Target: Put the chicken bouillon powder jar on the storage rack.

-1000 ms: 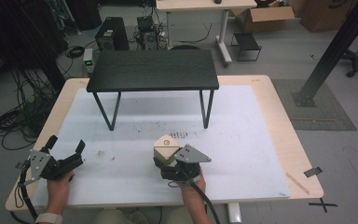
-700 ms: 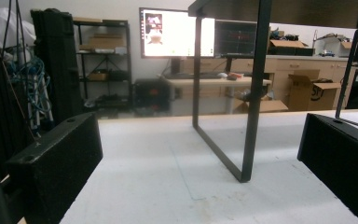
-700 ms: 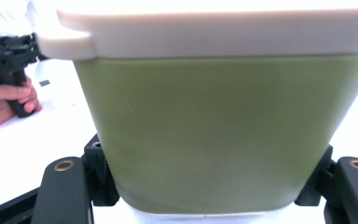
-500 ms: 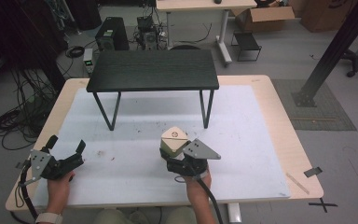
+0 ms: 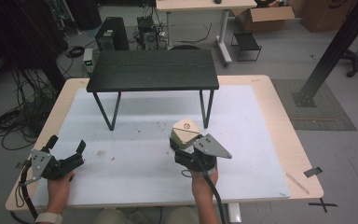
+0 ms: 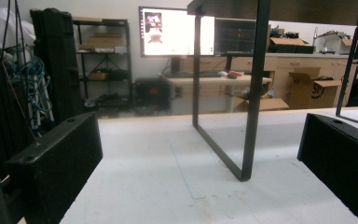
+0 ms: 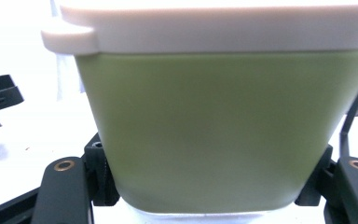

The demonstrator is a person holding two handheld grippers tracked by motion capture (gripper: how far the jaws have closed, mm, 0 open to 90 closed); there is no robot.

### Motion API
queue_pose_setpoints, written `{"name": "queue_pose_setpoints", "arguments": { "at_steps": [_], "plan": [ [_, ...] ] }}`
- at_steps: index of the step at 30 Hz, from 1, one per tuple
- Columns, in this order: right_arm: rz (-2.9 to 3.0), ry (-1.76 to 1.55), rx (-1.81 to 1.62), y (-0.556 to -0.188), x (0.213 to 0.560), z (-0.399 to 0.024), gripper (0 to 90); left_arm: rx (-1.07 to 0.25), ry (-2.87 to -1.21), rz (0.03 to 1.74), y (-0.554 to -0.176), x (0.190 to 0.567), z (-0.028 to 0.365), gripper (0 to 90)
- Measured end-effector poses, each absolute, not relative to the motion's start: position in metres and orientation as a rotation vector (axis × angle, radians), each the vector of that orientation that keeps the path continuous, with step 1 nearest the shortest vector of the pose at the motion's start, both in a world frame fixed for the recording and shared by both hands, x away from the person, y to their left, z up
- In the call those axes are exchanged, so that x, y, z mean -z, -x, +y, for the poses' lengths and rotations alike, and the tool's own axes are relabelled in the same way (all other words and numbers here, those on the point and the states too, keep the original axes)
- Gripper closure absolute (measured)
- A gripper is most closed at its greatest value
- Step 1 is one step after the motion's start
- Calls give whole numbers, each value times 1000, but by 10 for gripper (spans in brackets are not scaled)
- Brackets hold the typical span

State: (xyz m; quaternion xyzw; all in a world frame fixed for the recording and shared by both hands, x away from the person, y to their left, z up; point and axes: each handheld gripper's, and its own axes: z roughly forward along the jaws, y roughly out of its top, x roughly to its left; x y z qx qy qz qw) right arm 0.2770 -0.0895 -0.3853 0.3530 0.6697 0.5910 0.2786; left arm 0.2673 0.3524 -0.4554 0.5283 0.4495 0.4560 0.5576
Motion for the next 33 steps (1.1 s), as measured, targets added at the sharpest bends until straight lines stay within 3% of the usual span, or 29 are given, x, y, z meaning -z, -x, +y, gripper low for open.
{"name": "queue_pose_setpoints", "arguments": {
  "at_steps": [33],
  "plan": [
    [1541,-917,-1591,-275,330,-110,293,-1079,-1253,1059,-268,455,352,2]
  ]
}}
